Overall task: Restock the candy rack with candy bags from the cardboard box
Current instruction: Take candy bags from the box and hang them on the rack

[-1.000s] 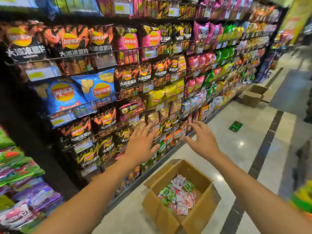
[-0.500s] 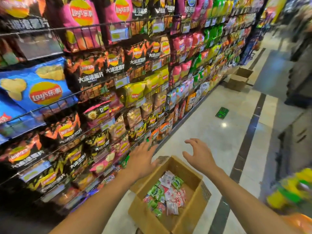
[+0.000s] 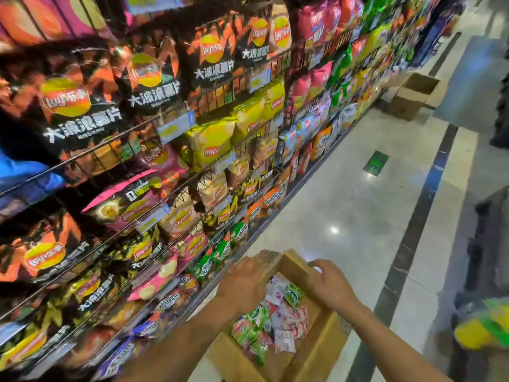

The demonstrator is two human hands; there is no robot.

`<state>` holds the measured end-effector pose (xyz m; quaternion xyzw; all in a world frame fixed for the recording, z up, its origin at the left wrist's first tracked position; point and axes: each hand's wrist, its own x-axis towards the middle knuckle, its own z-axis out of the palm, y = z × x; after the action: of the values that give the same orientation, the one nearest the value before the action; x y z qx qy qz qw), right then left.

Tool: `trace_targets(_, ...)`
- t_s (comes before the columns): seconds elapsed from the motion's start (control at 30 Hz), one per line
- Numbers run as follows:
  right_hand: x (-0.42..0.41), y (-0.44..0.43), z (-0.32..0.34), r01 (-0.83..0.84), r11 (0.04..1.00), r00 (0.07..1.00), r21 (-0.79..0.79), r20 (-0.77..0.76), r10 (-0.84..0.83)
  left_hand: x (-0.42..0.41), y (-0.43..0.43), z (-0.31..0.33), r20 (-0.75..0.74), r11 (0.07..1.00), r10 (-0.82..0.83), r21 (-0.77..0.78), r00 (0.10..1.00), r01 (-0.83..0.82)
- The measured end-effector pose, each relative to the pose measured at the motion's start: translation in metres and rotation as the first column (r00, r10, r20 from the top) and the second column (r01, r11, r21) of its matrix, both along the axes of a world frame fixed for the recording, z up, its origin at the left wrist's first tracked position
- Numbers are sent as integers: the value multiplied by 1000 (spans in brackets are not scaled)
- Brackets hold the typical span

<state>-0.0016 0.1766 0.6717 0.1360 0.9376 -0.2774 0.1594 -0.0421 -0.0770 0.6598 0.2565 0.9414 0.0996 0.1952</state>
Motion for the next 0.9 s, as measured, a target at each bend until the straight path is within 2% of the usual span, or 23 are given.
trace_targets(0.13, -18, 14, -49, -54, 997, 997, -50, 50, 56, -11, 14, -44, 64, 1000, 15, -27, 998, -13)
trace_targets(0.23, -30, 24, -83, -57, 992, 995, -116, 75, 66, -20, 28, -93, 109, 1000, 23, 8, 994, -24)
trace_targets(0.33, -39, 36, -122, -47, 983, 989, -177, 129, 71, -20, 38, -140, 200, 988, 57, -151, 978, -27)
trace_targets(0.37, -42, 39, -137, -42, 982, 986, -185, 152, 71, -20, 40, -157, 226, 987, 76, -154, 971, -42)
trace_targets(0.47, -46, 54, -200, -35, 979, 977, -199, 201, 76, -21, 49, -204, 263, 989, 101, -136, 960, -66)
trace_targets(0.57, -40, 68, -274, -24, 967, 954, -255, 284, 99, -16, 56, -259, 335, 979, 153, -182, 930, -96)
trace_targets(0.63, -31, 77, -330, -37, 966, 937, -258, 327, 123, -10, 58, -298, 337, 973, 178, -200, 925, -114)
trace_targets(0.8, -21, 76, -426, -45, 980, 864, -194, 485, 135, 7, 64, -396, 410, 967, 220, -213, 885, -141)
trace_targets(0.9, -10, 69, -479, -80, 974, 829, -210, 529, 182, 19, 64, -450, 471, 967, 217, -224, 855, -122)
